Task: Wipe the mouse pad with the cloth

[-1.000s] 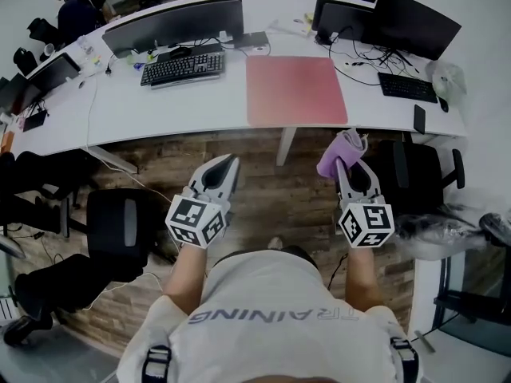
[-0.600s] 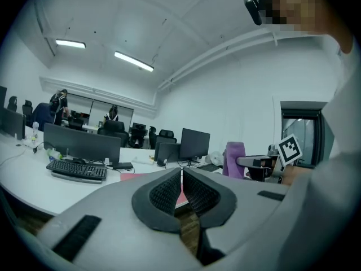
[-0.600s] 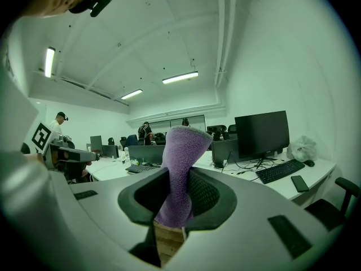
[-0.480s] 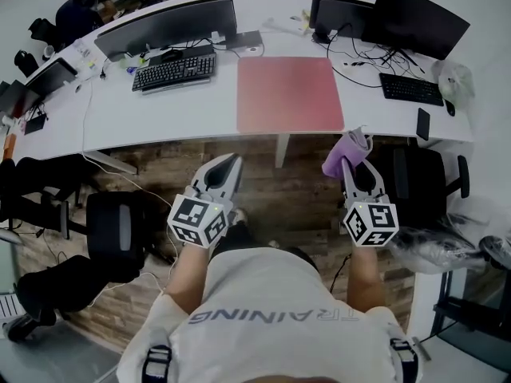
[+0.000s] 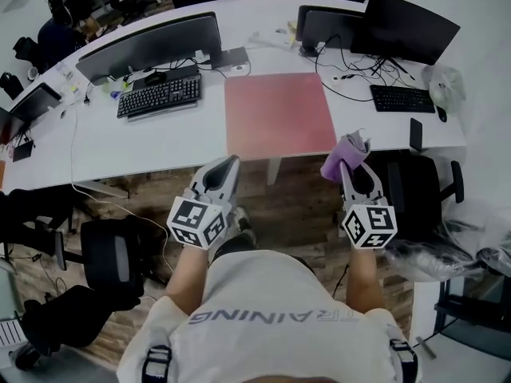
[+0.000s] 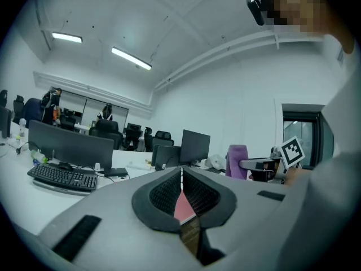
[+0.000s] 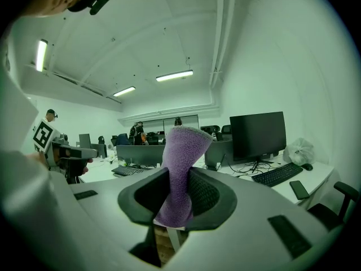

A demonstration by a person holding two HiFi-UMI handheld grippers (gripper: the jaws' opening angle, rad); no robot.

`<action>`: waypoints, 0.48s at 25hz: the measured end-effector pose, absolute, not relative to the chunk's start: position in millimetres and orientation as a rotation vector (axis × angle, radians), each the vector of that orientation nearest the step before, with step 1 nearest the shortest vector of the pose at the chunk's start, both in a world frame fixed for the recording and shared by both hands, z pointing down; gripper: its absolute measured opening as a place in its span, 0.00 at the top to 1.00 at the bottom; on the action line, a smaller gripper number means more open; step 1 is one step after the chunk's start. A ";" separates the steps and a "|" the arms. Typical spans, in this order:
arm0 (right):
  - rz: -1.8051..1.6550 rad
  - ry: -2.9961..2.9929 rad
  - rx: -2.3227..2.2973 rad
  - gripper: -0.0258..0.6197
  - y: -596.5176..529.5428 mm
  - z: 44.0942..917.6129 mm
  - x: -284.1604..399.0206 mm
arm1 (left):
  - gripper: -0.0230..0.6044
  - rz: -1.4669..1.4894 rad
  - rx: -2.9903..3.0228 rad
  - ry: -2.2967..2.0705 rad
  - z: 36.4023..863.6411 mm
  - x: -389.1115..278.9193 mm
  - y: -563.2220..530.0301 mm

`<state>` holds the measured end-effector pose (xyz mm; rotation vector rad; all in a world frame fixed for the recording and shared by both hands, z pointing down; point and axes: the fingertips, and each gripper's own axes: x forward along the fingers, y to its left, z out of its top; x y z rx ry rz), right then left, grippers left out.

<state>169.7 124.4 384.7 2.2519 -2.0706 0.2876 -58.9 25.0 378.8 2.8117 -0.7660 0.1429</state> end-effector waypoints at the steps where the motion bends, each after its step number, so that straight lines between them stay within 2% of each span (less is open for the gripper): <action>1: 0.285 -2.063 2.254 0.79 113.5 383.3 171.9 | 0.90 0.138 2.812 -0.761 377.7 -56.9 13.6; 12: 0.339 -2.057 2.241 0.79 -25.9 394.4 164.8 | 0.90 0.176 2.795 -0.755 384.7 -62.9 -125.1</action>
